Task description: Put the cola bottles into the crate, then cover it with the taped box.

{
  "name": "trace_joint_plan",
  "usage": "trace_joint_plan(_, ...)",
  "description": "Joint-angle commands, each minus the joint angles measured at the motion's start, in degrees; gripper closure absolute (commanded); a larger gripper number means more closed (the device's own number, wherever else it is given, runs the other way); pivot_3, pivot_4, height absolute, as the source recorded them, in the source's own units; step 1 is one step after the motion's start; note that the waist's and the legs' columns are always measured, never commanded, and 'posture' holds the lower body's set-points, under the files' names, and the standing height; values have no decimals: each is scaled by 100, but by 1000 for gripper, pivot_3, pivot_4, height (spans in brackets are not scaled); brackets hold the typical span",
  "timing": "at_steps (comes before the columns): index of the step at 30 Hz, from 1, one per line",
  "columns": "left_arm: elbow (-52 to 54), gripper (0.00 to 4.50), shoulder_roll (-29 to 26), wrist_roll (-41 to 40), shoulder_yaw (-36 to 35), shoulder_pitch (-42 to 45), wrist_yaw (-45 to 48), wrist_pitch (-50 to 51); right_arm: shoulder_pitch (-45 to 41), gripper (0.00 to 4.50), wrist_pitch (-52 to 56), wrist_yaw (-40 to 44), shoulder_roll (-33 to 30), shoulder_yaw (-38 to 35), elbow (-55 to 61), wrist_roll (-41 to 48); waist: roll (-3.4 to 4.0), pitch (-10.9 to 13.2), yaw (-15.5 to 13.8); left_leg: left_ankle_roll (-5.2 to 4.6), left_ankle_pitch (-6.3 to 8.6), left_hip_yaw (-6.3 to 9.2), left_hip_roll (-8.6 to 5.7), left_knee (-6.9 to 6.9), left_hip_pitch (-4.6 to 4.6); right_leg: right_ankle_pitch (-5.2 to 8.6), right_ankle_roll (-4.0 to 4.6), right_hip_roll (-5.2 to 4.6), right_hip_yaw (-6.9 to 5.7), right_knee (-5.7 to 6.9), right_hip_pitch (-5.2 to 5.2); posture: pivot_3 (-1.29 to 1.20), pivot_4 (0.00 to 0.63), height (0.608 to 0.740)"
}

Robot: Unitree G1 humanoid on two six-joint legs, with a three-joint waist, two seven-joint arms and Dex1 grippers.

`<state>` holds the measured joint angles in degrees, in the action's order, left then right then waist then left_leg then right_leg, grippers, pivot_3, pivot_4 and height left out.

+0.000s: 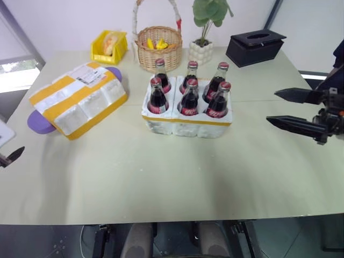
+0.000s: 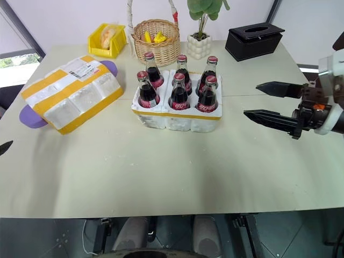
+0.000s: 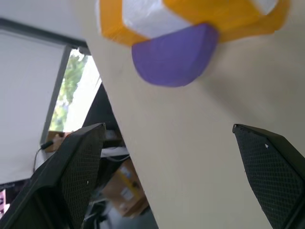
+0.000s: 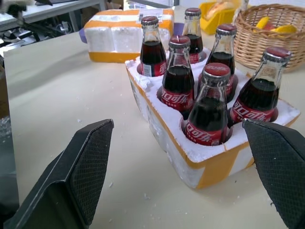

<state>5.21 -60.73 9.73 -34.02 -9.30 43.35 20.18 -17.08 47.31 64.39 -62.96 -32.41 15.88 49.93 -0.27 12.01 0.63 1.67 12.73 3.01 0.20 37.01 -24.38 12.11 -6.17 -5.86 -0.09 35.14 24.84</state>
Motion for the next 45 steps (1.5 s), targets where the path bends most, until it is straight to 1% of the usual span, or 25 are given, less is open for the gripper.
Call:
trace_joint_plan(1,-755,0,-79,422,758,600,-698,-631,62,55,48,-102,-102,-440,282,186,-2,0,-7,0,0,-1,1,0,0,-2,4,0,0,1,0,0,150,740)
trace_joint_plan(3,-1238,0,2,562,1184,980,-1024,-907,136,55,120,-195,-95,-578,387,249,-2,-1,-6,0,0,-2,1,-1,-2,-7,9,1,0,2,3,0,150,740)
trace_joint_plan(9,-2669,0,157,938,2154,1846,-1828,-1912,399,55,412,-452,-133,-1132,668,431,-3,-2,6,-1,-1,-6,3,-3,-1,-10,7,4,0,7,3,0,150,740)
trace_joint_plan(12,-3235,0,235,1089,2486,2159,-2206,-2268,510,55,533,-564,-138,-1376,764,502,-12,-7,-3,-2,-1,-6,3,0,2,-10,6,6,0,13,1,0,150,740)
trace_joint_plan(16,-3761,0,310,1444,2842,2499,-3019,-2757,697,55,673,-654,-147,-1676,898,592,-17,-10,-9,-2,-1,-6,5,6,7,-16,-1,6,0,14,-6,0,150,740)
trace_joint_plan(22,-4161,0,386,1663,3148,2738,-3700,-3020,868,55,763,-710,-174,-1924,936,642,-24,-14,-5,-1,-1,-7,5,10,11,-20,-1,6,0,12,-12,0,150,740)
trace_joint_plan(31,-4449,0,547,2030,3598,3205,-4141,-2909,1092,55,849,-662,-251,-2198,923,670,-34,-20,-23,-1,-1,-7,6,12,12,-22,0,6,0,13,-15,0,150,740)
trace_joint_plan(38,-4896,0,695,2007,3741,3573,-4317,-2884,1191,55,847,-656,-269,-2309,949,648,-36,-21,-20,-1,-1,-8,6,12,13,-24,-3,6,0,12,-16,0,150,740)
trace_joint_plan(41,-5042,841,747,1953,3751,3727,-4294,-2902,1238,0,836,-666,-255,-2344,968,630,-40,-23,-19,-1,-2,-8,6,13,13,-25,-6,7,0,13,-17,0,150,740)
trace_joint_plan(45,-5174,2871,758,1929,3776,3828,-4265,-2958,1287,0,825,-675,-227,-2386,983,615,-41,-24,-18,-1,-2,-8,6,14,14,-26,-7,7,0,12,-19,0,150,740)
